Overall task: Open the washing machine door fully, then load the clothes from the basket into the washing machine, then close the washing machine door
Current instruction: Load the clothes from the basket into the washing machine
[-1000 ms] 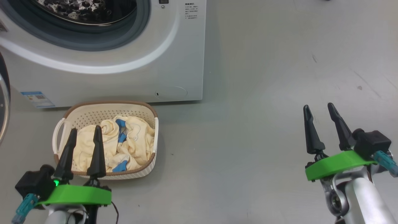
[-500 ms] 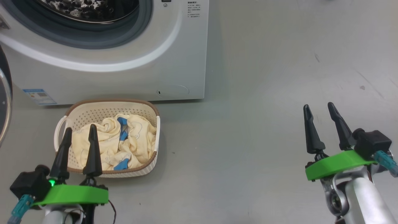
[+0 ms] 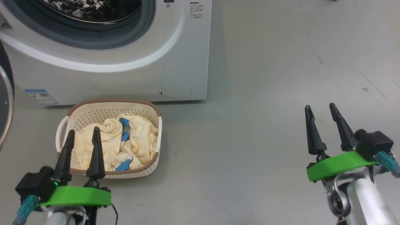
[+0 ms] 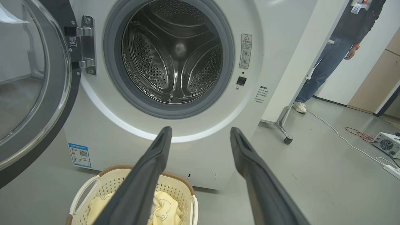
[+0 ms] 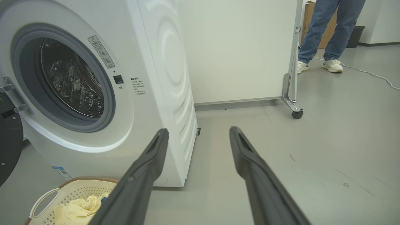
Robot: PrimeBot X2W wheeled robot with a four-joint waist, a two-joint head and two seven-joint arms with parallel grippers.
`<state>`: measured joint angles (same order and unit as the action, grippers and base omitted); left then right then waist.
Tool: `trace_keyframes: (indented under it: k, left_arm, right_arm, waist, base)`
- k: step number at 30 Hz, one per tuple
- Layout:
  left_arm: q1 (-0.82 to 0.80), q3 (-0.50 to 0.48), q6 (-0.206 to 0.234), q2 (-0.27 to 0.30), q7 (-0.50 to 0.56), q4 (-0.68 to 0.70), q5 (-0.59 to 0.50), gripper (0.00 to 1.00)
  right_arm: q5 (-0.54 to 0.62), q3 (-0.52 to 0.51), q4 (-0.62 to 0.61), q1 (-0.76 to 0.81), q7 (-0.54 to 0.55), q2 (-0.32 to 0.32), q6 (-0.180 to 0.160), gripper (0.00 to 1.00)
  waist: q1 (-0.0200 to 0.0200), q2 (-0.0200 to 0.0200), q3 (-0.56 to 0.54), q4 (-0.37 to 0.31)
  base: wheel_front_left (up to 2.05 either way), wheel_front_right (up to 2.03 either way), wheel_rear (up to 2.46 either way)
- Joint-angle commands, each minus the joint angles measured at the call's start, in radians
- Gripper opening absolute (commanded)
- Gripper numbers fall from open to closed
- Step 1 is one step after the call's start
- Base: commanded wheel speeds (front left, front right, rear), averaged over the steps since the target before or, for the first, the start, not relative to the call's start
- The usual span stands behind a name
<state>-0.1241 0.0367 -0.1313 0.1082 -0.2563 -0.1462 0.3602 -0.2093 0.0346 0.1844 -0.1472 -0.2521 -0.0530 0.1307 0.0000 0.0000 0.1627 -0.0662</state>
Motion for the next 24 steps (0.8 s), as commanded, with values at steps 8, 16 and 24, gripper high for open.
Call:
trace_keyframes:
  k: [8,16,24]
  left_arm:
    - [-0.035,-0.033,0.001,0.007,-0.006,0.014,-0.012,1.00]
    - [-0.031,-0.043,0.001,-0.002,-0.006,0.008,-0.019,1.00]
    - [-0.038,-0.011,0.001,0.002,-0.006,-0.004,0.062,1.00]
  right_arm:
    - [0.011,0.017,-0.016,-0.016,-0.010,0.003,0.000,1.00]
    - [0.015,0.019,-0.012,-0.015,-0.010,0.003,0.000,1.00]
    - [0.018,0.021,-0.010,-0.020,-0.010,0.003,0.000,1.00]
  waist:
    - [0.0000,0.0000,-0.012,0.004]
    - [0.0000,0.0000,-0.015,0.004]
    - [0.0000,0.0000,-0.008,0.006]
  base:
    - [0.00,0.00,0.00]
    - [0.00,0.00,0.00]
    - [0.03,-0.03,0.00]
